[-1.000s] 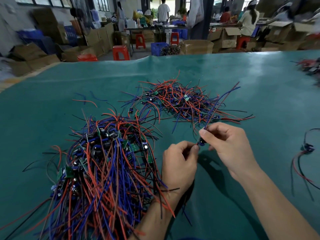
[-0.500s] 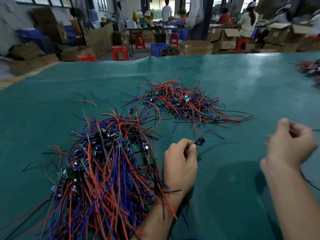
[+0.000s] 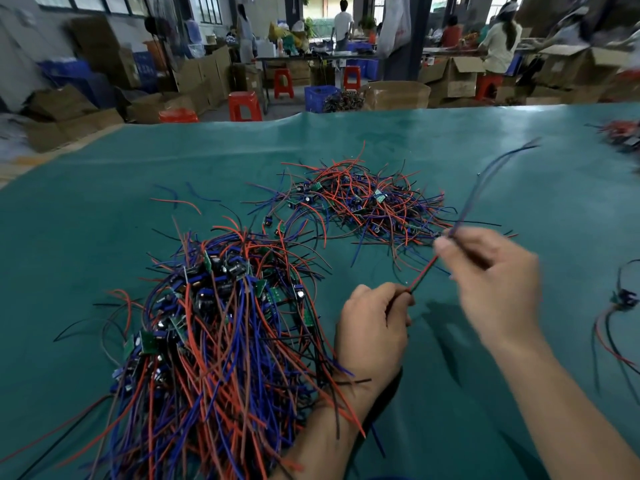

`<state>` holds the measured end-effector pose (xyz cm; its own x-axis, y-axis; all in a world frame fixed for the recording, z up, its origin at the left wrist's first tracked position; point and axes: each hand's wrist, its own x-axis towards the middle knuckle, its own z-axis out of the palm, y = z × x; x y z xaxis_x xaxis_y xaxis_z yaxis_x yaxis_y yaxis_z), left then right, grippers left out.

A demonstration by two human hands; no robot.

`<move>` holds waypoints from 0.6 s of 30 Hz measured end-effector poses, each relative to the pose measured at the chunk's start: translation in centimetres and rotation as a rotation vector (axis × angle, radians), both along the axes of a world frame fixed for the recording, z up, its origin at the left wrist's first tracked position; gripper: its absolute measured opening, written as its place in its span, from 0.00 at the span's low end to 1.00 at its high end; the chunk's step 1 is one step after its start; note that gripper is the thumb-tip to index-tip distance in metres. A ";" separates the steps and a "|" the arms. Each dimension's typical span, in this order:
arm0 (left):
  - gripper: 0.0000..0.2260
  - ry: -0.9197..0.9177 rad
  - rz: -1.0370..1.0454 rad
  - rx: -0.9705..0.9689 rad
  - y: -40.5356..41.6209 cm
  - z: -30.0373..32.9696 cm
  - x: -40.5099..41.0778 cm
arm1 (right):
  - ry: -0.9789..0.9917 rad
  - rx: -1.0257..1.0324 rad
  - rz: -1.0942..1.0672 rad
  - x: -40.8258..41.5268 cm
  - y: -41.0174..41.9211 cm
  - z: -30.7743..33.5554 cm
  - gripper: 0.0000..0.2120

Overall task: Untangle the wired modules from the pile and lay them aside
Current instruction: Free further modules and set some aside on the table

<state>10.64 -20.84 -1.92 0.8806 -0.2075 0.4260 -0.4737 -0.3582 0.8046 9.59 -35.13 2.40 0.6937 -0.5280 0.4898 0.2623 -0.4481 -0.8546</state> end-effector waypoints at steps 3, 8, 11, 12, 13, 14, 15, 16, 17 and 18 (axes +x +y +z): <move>0.08 -0.055 -0.022 0.096 0.0 -0.1 0.0 | -0.212 0.077 -0.202 -0.2 -0.8 3.5 0.03; 0.08 -0.059 0.028 0.063 0.1 0.0 -0.2 | -0.446 0.003 -0.109 0.2 3.7 12.5 0.07; 0.07 -0.045 0.060 0.072 0.1 0.4 -0.3 | -0.231 -0.262 0.308 1.5 9.2 14.5 0.12; 0.08 -0.053 0.065 0.071 0.1 0.6 -0.4 | -0.072 -0.399 0.431 2.1 10.7 14.4 0.18; 0.08 -0.064 0.074 0.063 0.2 0.7 -0.4 | 0.089 -0.531 0.491 2.9 11.5 13.7 0.24; 0.09 -0.067 0.082 0.049 0.2 0.8 -0.4 | 0.219 -0.632 0.487 3.8 11.6 12.7 0.28; 0.08 -0.059 0.084 0.039 0.2 0.7 -0.3 | 0.300 -0.707 0.440 4.7 11.1 11.6 0.30; 0.06 -0.042 0.080 0.034 0.2 0.5 -0.2 | 0.357 -0.751 0.365 5.5 9.9 10.4 0.27; 0.05 -0.027 0.077 0.032 0.2 0.4 -0.2 | 0.402 -0.774 0.277 6.2 8.4 9.0 0.22; 0.05 -0.023 0.082 0.030 0.2 0.4 -0.1 | 0.454 -0.786 0.190 6.5 6.9 7.6 0.16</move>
<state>10.50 -20.69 -1.51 0.8853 -0.1482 0.4407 -0.4598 -0.4201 0.7824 16.13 -28.24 9.96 0.9474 -0.0173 0.3194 0.1052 -0.9261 -0.3622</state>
